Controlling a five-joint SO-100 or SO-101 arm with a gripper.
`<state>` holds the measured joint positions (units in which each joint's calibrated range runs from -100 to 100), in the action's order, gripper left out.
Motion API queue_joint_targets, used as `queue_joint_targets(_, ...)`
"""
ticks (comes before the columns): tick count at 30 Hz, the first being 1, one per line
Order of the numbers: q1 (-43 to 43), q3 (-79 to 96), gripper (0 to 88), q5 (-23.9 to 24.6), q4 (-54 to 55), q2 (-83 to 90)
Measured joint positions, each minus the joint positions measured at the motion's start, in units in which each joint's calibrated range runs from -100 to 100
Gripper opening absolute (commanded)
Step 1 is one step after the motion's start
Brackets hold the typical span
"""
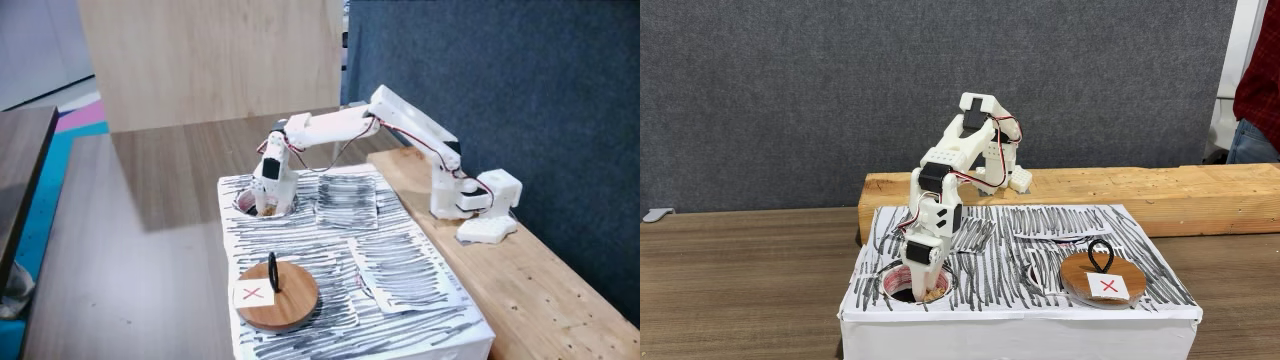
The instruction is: Pick the brown debris from the hole.
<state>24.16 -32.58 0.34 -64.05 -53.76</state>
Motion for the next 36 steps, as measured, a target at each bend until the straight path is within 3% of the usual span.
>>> queue_joint_targets(9, 0.00, 0.18, 0.9, 0.00, -0.68, 1.77)
queue_joint_targets(19, -0.75, 0.18, 0.9, -0.21, -2.90, 18.50)
queue_joint_targets(26, -1.65, 0.18, 0.9, -0.31, -10.76, 23.03)
queue_joint_targets(36, -13.84, 0.18, 0.9, -2.23, -27.24, 23.12)
